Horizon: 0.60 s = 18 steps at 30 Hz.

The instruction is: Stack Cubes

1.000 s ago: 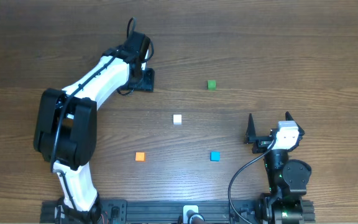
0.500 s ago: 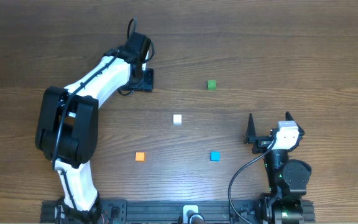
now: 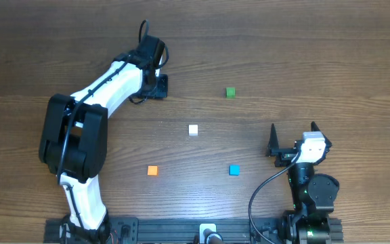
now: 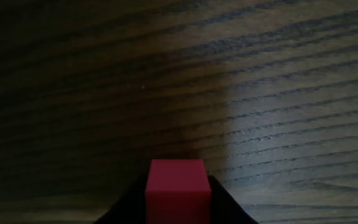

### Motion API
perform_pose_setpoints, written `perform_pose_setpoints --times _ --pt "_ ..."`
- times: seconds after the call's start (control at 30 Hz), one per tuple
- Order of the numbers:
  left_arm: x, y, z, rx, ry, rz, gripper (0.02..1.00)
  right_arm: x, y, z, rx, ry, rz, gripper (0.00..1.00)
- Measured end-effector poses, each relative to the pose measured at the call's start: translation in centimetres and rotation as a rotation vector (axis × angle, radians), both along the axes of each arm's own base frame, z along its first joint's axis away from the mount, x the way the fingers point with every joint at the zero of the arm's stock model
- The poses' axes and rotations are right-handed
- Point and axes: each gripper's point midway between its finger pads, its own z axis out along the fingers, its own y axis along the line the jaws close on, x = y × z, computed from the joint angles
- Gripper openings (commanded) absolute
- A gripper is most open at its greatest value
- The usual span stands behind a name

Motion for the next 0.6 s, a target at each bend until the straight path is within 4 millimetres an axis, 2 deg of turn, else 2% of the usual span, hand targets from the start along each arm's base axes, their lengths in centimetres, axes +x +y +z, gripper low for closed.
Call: perform_pose_setpoints --times 0.17,0.3,0.37,0.53,0.6 --pt "-0.4 -0.7 0.1 -0.001 0.008 -0.003 0.064 0.0 0.0 0.0 0.0 0.0 0.0 0.993" --pt "-1.8 -1.7 1.3 0.0 0.027 -0.006 0.042 0.0 0.0 0.0 0.0 0.0 0.0 0.993" --pt "-2.8 -2.5 3.2 -0.004 0.016 -0.005 0.04 0.0 0.0 0.0 0.0 0.0 0.0 0.993" --pt "-6.1 -5.1 9.4 -0.033 -0.05 -0.012 0.047 0.0 0.0 0.0 0.0 0.0 0.0 0.991" --pt "-7.4 -6.3 11.0 -0.048 -0.069 -0.021 0.051 0.0 0.0 0.0 0.0 0.0 0.0 0.991"
